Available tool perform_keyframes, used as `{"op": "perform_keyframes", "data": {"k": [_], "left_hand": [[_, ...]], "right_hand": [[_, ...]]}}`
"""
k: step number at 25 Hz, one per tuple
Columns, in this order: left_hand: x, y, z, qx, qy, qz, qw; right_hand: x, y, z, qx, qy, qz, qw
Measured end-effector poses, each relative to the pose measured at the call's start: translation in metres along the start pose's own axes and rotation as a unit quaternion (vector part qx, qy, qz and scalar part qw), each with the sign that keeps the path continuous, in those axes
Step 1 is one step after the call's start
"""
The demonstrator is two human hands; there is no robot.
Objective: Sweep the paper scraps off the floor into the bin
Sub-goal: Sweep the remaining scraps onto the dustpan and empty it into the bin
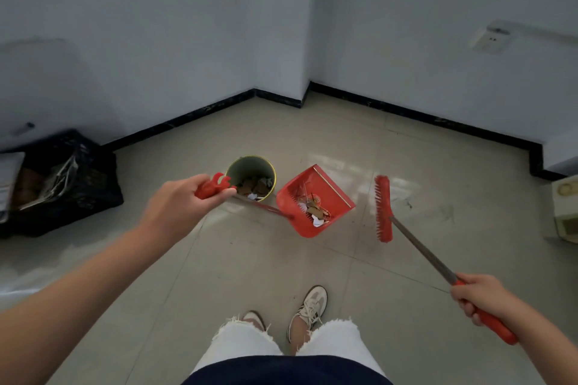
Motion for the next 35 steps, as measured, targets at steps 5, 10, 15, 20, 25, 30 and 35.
{"op": "perform_keyframes", "data": {"k": [5, 10, 15, 20, 25, 30, 35], "left_hand": [[0.032, 0.034, -0.006, 0.023, -0.016, -0.024, 0.999], [0.045, 0.060, 0.039, 0.192, 0.071, -0.066, 0.977], [0.100, 0.091, 0.130, 0.339, 0.225, -0.128, 0.904], [0.165, 0.080, 0.202, 0.454, 0.369, -0.175, 0.792], [0.185, 0.075, 0.230, 0.536, 0.435, -0.216, 0.690], [0.174, 0.059, 0.257, 0.589, 0.500, -0.241, 0.587], [0.162, 0.032, 0.261, 0.702, 0.517, -0.184, 0.454]], "right_hand": [[0.017, -0.018, 0.003, -0.025, -0.048, 0.032, 0.998], [0.039, -0.033, 0.015, -0.053, -0.079, 0.068, 0.993], [0.056, -0.064, 0.033, -0.081, -0.065, 0.067, 0.992], [0.062, -0.087, 0.074, -0.057, -0.026, 0.042, 0.997], [0.069, -0.094, 0.119, -0.041, 0.010, 0.047, 0.998], [0.080, -0.096, 0.143, -0.035, 0.045, 0.045, 0.997], [0.091, -0.110, 0.153, -0.005, 0.064, 0.057, 0.996]]}}
Point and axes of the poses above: each hand's wrist, its own x-axis away from the middle knuckle, its own y-axis out of the back of the hand, z = x × y, the point moved 4 cm from there along -x, towards the middle knuckle, and after that the axes turned 7 degrees about x, right-handed, at the moved point
